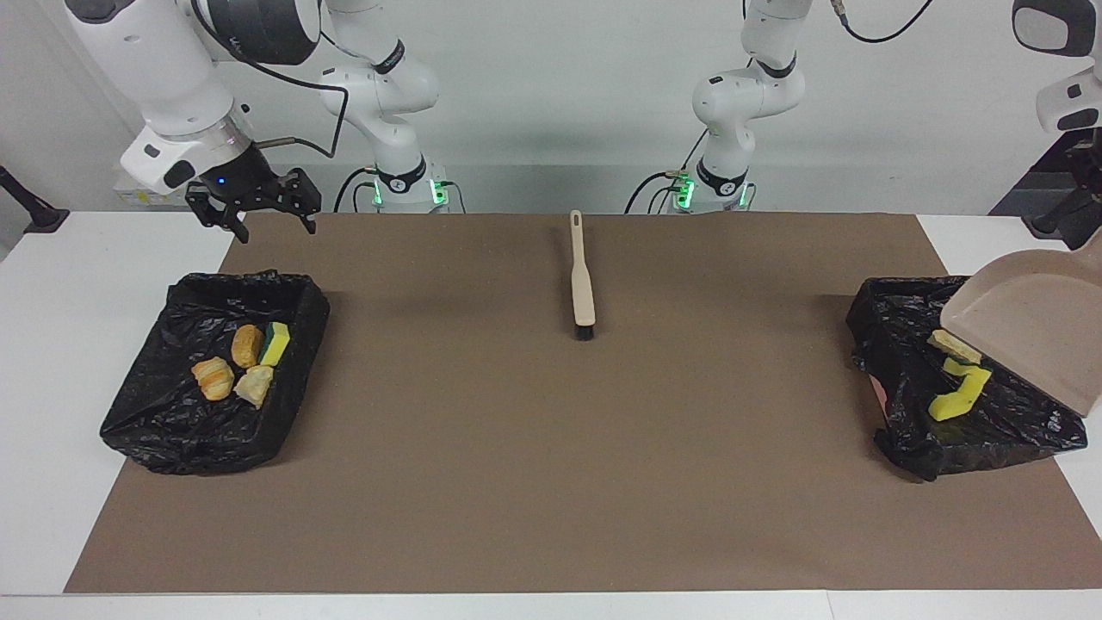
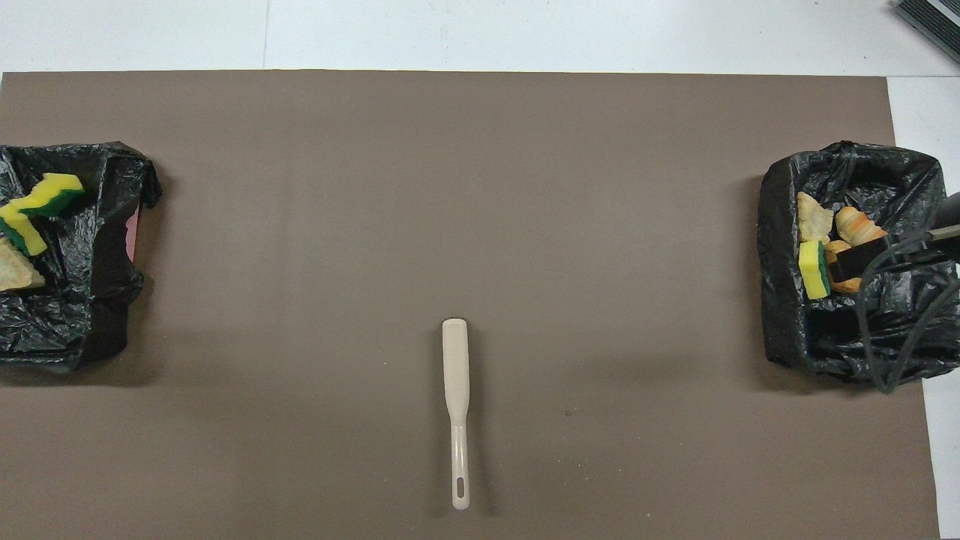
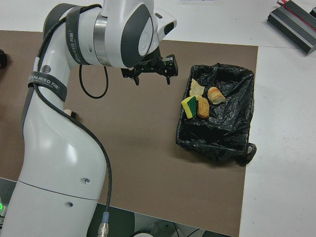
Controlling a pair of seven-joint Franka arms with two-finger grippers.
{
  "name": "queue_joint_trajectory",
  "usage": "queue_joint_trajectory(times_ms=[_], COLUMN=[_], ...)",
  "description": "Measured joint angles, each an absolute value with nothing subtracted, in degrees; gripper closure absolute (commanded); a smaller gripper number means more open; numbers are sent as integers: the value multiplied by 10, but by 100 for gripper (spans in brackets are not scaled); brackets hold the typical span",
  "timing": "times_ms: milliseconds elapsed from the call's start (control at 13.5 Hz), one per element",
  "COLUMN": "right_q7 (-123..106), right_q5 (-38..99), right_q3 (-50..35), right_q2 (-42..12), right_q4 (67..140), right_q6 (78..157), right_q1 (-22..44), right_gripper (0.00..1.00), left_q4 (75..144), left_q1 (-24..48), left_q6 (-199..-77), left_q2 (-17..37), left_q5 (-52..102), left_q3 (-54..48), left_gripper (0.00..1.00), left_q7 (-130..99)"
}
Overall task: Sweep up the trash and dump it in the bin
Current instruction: 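Tip the dustpan into the bag with the left gripper, then bring the empty dustpan back beside the brush with the left gripper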
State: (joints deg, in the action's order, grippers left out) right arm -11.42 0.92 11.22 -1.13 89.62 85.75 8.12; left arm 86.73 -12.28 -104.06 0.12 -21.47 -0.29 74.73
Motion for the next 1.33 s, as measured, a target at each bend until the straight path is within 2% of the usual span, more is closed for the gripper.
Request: queue_joint_trajectory(times_ms=[369,665,960,1108,1330], right_q7=[-114,-114,-114,-114,-114], right_q5=[9,9,9,9,9], right_q3=[112,112,112,112,112], right_q2=[-11,-11,-11,-11,-11], right_q4=[896,896,896,896,896], right_q6=[857,857,857,857,857], right_q1=[81,81,81,81,81], right_gripper=[0,0,0,0,0], left_q4=[874,940,1013,1040,1056], left_q1=[-114,-2,132,175,232], left_q6=[-939,-933,-1012,-1078,-1171], left_q2=[-29,-37,-30,-21,23], left_q5=[-50,-8,3,11,15], left_q3=[-10,-17,-21,-22,-21], left_gripper=[100,100,100,100,100], left_q7=[559,364,92,2,-88])
